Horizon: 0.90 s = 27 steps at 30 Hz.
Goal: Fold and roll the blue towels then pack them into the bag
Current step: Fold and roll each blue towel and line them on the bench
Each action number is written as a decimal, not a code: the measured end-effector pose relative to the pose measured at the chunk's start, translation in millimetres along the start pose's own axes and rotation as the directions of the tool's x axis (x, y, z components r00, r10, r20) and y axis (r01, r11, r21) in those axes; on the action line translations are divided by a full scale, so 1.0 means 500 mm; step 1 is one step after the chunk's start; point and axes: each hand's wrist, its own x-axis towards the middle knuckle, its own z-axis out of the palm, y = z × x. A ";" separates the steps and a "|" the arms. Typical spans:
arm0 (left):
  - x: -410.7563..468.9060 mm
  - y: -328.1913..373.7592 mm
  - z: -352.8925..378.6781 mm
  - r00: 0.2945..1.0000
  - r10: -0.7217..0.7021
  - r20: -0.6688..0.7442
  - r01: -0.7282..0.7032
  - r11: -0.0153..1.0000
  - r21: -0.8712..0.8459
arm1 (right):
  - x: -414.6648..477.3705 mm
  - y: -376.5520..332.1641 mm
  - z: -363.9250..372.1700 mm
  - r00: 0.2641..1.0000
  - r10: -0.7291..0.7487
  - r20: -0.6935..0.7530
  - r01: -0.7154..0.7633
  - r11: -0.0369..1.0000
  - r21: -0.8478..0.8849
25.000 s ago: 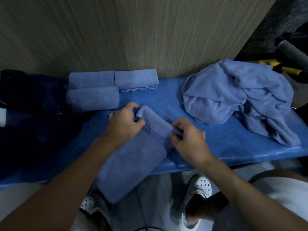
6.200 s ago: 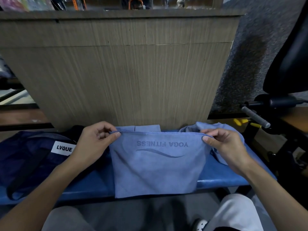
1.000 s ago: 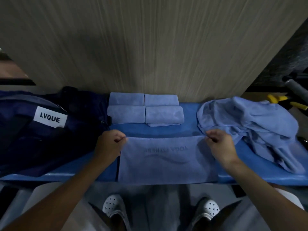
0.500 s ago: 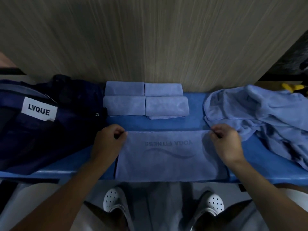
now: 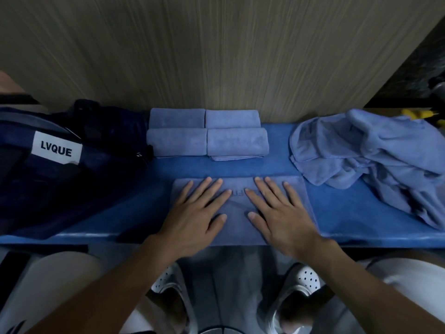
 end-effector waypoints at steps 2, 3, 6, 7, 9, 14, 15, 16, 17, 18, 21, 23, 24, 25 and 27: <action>-0.003 -0.004 0.003 0.999 -0.024 0.038 0.023 0.999 0.034 | 0.004 0.010 0.005 0.999 0.004 0.035 -0.003 1.000 -0.019; -0.005 -0.006 0.003 0.998 -0.030 0.052 0.028 0.999 0.046 | 0.005 0.015 0.004 0.999 0.002 0.043 -0.001 1.000 -0.026; -0.005 -0.009 0.001 0.998 -0.026 0.059 0.023 0.998 0.064 | 0.009 0.033 -0.002 0.998 0.039 0.057 -0.037 0.999 -0.038; -0.005 -0.009 0.001 0.998 -0.024 0.057 0.021 0.998 0.065 | 0.009 0.036 -0.002 0.997 0.052 0.057 -0.050 0.998 -0.041; -0.005 -0.013 0.002 0.998 -0.023 0.054 0.020 0.998 0.058 | 0.007 0.042 -0.001 0.995 0.078 0.057 -0.075 0.996 -0.052; 0.001 0.003 -0.017 0.999 -0.034 -0.010 0.034 0.999 0.019 | 0.006 0.042 -0.017 0.990 0.140 0.006 -0.139 0.989 -0.051; 0.005 0.011 -0.020 0.999 -0.033 -0.027 0.034 0.999 0.004 | 0.007 0.037 -0.016 0.992 0.126 0.007 -0.125 0.991 -0.042; 0.008 0.018 -0.019 0.999 -0.031 -0.032 0.031 1.000 -0.006 | 0.008 0.032 -0.014 0.995 0.102 0.010 -0.101 0.994 -0.036; 0.012 0.021 -0.016 0.999 -0.032 -0.026 0.031 0.999 -0.009 | 0.009 0.028 -0.010 0.997 0.076 0.017 -0.076 0.997 -0.035; 0.014 0.019 -0.012 0.999 -0.038 -0.008 0.038 0.999 -0.001 | 0.010 0.027 -0.007 0.998 0.057 0.030 -0.057 0.998 -0.033; 0.017 0.000 0.002 0.998 -0.054 0.034 0.053 0.998 0.034 | 0.012 0.036 -0.005 0.996 0.062 0.061 -0.061 0.998 -0.018; 0.015 -0.005 0.003 0.998 -0.047 0.038 0.046 0.998 0.034 | 0.013 0.046 -0.006 0.993 0.103 0.060 -0.103 0.995 -0.007; 0.015 -0.007 0.002 0.998 -0.041 0.039 0.040 0.999 0.033 | 0.013 0.052 -0.007 0.989 0.136 0.056 -0.137 0.991 0.000; 0.016 -0.010 0.003 0.999 -0.035 0.040 0.033 0.999 0.032 | 0.012 0.058 -0.006 0.985 0.167 0.039 -0.168 0.986 0.007; 0.019 -0.018 0.003 0.999 -0.020 0.039 0.018 0.999 0.036 | 0.008 0.070 -0.001 0.978 0.205 0.025 -0.205 0.978 0.022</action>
